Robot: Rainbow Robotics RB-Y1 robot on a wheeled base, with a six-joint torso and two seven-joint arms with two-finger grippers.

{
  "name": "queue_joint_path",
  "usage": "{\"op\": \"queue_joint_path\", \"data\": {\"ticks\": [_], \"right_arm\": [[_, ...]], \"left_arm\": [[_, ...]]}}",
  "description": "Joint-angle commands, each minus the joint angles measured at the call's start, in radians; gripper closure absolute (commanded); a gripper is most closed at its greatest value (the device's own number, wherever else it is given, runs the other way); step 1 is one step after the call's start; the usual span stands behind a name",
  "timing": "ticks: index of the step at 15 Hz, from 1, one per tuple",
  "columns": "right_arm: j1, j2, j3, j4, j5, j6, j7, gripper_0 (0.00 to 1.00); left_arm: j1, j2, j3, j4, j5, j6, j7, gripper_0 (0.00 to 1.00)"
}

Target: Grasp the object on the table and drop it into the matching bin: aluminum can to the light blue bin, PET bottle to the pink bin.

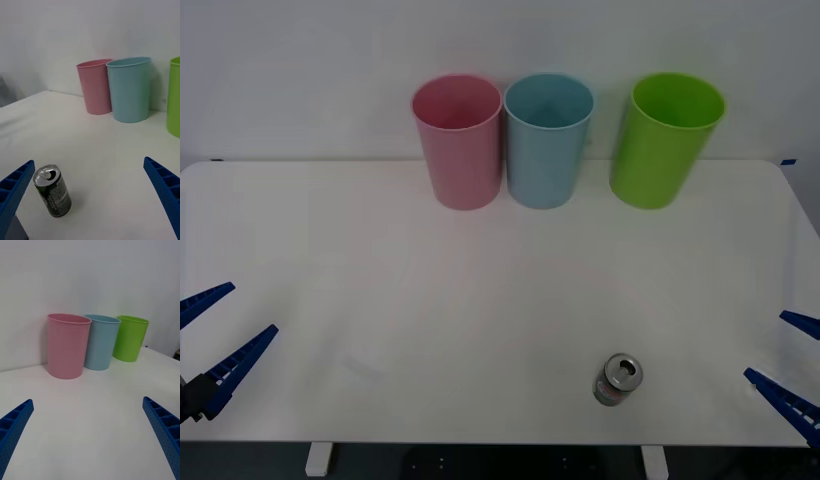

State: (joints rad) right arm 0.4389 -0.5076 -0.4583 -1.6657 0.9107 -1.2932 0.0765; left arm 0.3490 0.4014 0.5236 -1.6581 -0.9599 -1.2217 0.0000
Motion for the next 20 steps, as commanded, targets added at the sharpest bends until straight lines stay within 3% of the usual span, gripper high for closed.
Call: {"op": "queue_joint_path", "data": {"ticks": [1, 6, 9, 17, 20], "right_arm": [[-0.002, -0.005, 0.007, 0.040, -0.001, -0.038, 0.068, 0.00], [-0.019, -0.068, 0.052, 0.218, -0.001, -0.117, 0.224, 0.00], [-0.022, -0.097, 0.122, 0.256, 0.011, -0.113, 0.243, 0.00], [-0.128, -0.092, 0.244, 0.431, 0.011, -0.112, 0.454, 0.00], [-0.167, -0.069, 0.288, 0.477, 0.011, -0.113, 0.470, 0.00]], "left_arm": [[0.000, 0.000, 0.000, 0.000, 0.000, 0.000, 0.000, 0.00], [0.000, 0.000, 0.000, 0.000, 0.000, 0.000, 0.000, 0.00], [0.000, 0.000, 0.000, 0.000, 0.000, 0.000, 0.000, 0.00], [0.000, 0.000, 0.000, 0.000, 0.000, 0.000, 0.000, 0.00], [0.000, 0.000, 0.000, 0.000, 0.000, 0.000, 0.000, 0.00]]}}
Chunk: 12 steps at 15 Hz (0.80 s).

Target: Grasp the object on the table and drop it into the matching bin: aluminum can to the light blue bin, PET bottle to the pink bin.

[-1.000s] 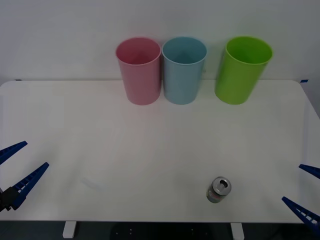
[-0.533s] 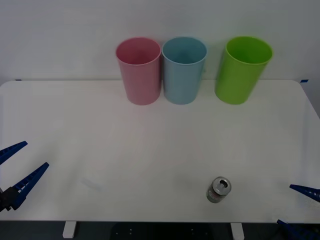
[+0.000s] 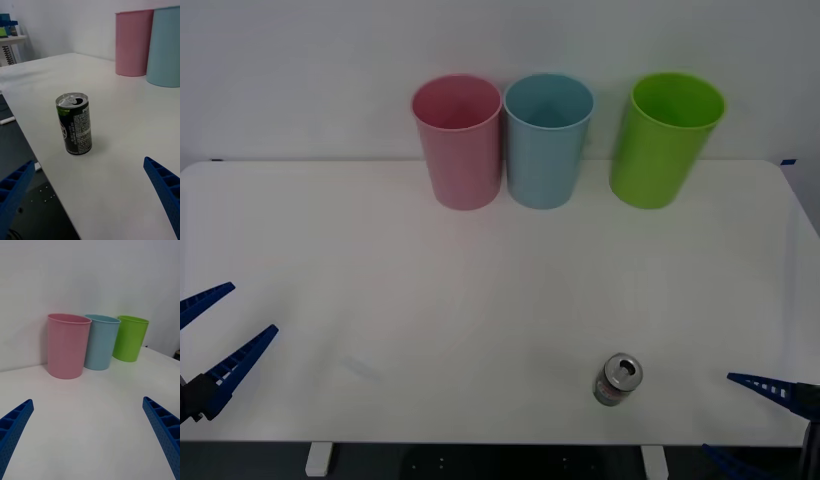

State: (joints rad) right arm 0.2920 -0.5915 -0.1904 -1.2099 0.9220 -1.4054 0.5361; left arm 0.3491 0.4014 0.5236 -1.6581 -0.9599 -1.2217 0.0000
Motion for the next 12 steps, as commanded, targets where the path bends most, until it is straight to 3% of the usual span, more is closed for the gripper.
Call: {"op": "queue_joint_path", "data": {"ticks": [1, 12], "right_arm": [[-0.031, 0.027, 0.034, 0.029, 0.000, 0.003, 0.016, 0.00], [-0.088, 0.119, 0.134, 0.029, 0.021, 0.152, 0.064, 0.00]], "left_arm": [[0.000, 0.000, 0.000, 0.000, 0.000, 0.000, 0.000, 0.00], [0.000, 0.000, 0.000, 0.000, 0.000, 0.000, 0.000, 0.00]]}}
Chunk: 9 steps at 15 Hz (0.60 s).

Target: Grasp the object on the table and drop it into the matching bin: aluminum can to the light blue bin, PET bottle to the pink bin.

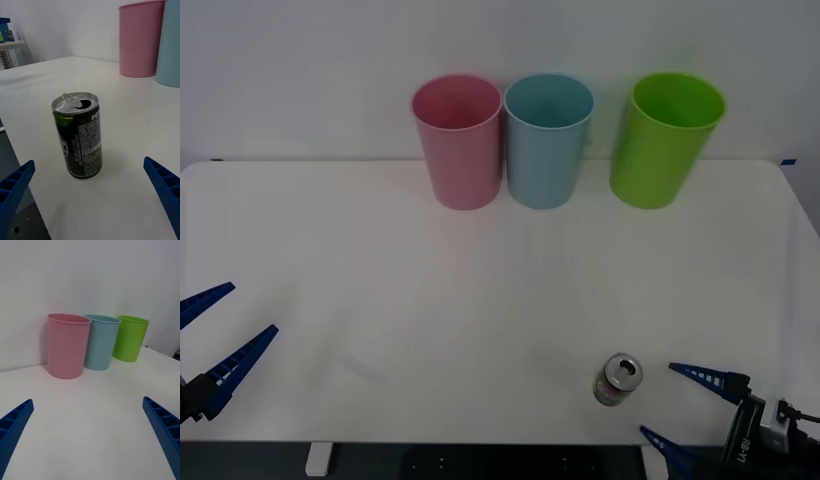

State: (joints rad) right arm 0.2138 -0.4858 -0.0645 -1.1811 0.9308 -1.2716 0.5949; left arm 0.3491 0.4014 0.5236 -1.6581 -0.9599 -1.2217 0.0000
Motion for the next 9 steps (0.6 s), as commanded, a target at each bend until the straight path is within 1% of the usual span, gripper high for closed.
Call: {"op": "queue_joint_path", "data": {"ticks": [1, 5, 9], "right_arm": [[-0.014, 0.024, 0.009, 0.000, 0.023, 0.029, 0.008, 0.00], [-0.034, 0.058, 0.025, -0.002, 0.054, 0.066, 0.008, 0.00], [-0.057, 0.075, 0.069, -0.002, 0.056, 0.110, 0.009, 0.00]], "left_arm": [[0.000, 0.000, 0.000, 0.000, 0.000, 0.000, 0.000, 0.00], [0.000, 0.000, 0.000, 0.000, 0.000, 0.000, 0.000, 0.00], [0.000, 0.000, 0.000, 0.000, 0.000, 0.000, 0.000, 0.00]]}}
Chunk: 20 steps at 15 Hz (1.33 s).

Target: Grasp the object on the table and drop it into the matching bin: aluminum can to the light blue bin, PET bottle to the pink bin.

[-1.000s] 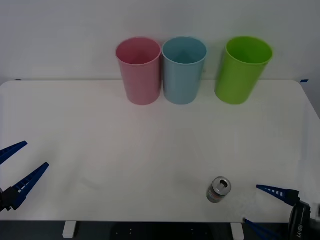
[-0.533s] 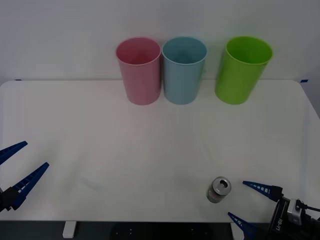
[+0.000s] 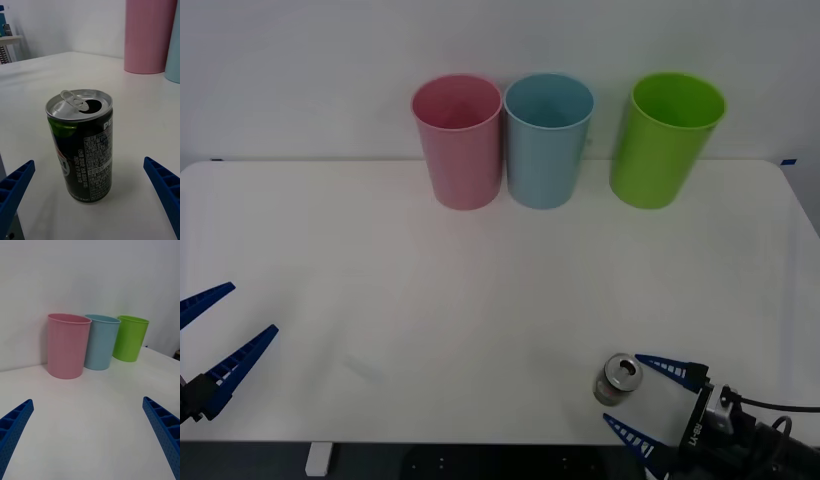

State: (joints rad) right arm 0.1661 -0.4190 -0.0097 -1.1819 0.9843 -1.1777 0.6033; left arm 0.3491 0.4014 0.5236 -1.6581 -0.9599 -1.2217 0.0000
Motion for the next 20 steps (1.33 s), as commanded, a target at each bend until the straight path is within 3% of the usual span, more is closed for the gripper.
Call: {"op": "queue_joint_path", "data": {"ticks": [1, 13, 14, 15, 16, 17, 20], "right_arm": [[-0.016, 0.009, 0.022, 0.001, 0.000, 0.023, 0.001, 0.00], [-0.053, 0.051, 0.068, 0.001, 0.002, 0.089, 0.003, 0.00], [-0.053, 0.051, 0.068, 0.001, 0.002, 0.089, 0.003, 0.09], [-0.051, 0.051, 0.068, -0.001, 0.002, 0.087, 0.001, 0.44], [-0.051, 0.051, 0.068, 0.001, 0.002, 0.089, 0.000, 0.88], [-0.053, 0.051, 0.068, 0.001, 0.000, 0.089, 0.001, 0.98], [-0.054, 0.051, 0.068, -0.001, -0.001, 0.087, -0.004, 1.00]], "left_arm": [[0.000, 0.000, 0.000, 0.000, 0.000, 0.000, 0.000, 0.00], [0.000, 0.000, 0.000, 0.000, 0.000, 0.000, 0.000, 0.00], [0.000, 0.000, 0.000, 0.000, 0.000, 0.000, 0.000, 0.00], [0.000, 0.000, 0.000, 0.000, 0.000, 0.000, 0.000, 0.00], [0.000, 0.000, 0.000, 0.000, 0.000, 0.000, 0.000, 0.00], [0.000, 0.000, 0.000, 0.000, 0.000, 0.000, 0.000, 0.00], [0.000, 0.000, 0.000, 0.000, 0.000, 0.000, 0.000, 0.00]]}}
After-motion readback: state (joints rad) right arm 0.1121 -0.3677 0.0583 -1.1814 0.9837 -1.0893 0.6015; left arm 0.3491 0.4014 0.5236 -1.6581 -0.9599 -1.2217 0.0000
